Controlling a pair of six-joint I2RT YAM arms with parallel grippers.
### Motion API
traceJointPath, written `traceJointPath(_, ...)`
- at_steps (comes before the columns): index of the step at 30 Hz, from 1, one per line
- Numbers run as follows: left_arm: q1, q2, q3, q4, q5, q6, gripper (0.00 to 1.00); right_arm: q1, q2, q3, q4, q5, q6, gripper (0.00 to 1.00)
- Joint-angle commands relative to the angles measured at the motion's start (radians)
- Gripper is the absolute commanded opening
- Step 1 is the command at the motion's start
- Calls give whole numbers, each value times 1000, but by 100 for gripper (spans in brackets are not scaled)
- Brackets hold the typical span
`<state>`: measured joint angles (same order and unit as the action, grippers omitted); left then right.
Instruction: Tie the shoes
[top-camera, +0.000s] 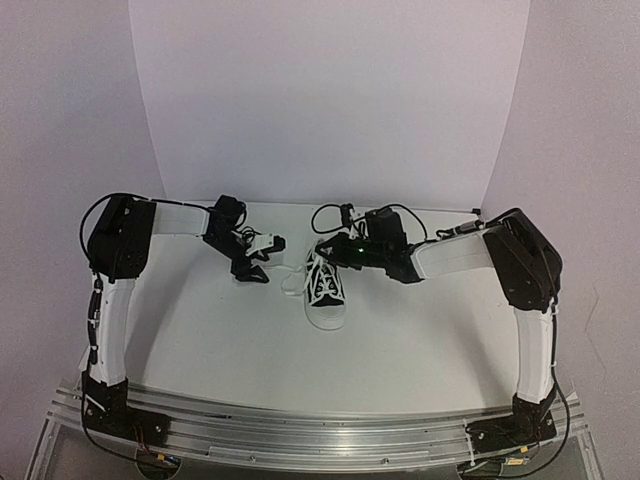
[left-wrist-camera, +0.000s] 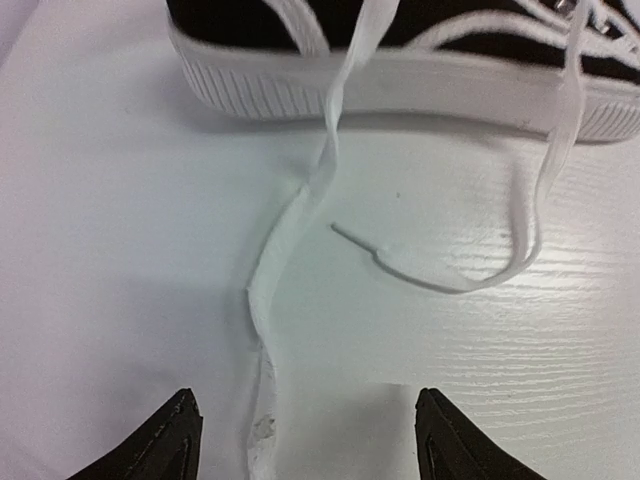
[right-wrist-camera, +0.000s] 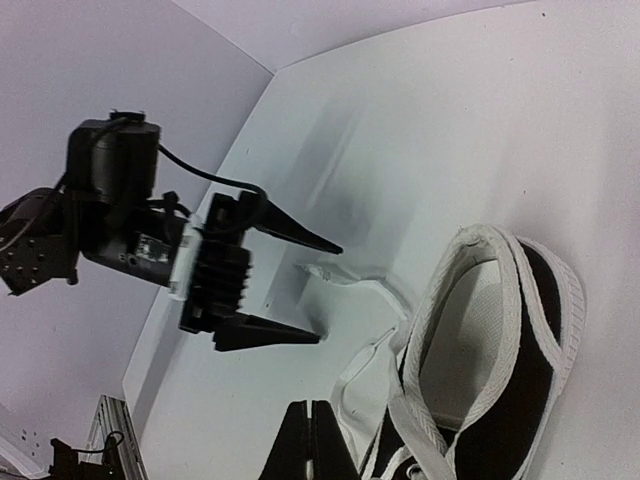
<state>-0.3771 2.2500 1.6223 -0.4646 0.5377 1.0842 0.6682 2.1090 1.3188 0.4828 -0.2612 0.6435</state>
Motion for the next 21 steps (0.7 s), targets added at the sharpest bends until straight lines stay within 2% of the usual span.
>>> traceJointPath(1, -2, 59, 138, -17, -76, -12, 66, 1, -20, 51, -4, -18, -8, 0)
traceJointPath(4, -3, 60, 121, 3, -84, -18, 61, 1, -20, 54, -8, -17, -10, 0)
traceJointPath(5, -2, 59, 111, 2, -90, -14, 55, 1, -20, 54, -9, -15, -9, 0)
traceJointPath(7, -2, 61, 99, -39, -101, 4, 34, 1, -20, 54, -11, -11, -6, 0)
traceJointPath(14, -4, 60, 90, -216, -129, 86, 1, 1, -7, 73, -19, -6, -4, 0)
traceJointPath(16, -3, 63, 149, -315, -106, 71, 0, 1, -4, 75, -22, -4, -1, 0)
traceJointPath(18, -6, 31, 207, -396, -26, 25, 0, 3, -6, 75, -25, 2, 0, 0)
traceJointPath(21, -43, -69, 181, -442, 71, -32, 0, 6, -7, 74, -39, 19, 7, 0)
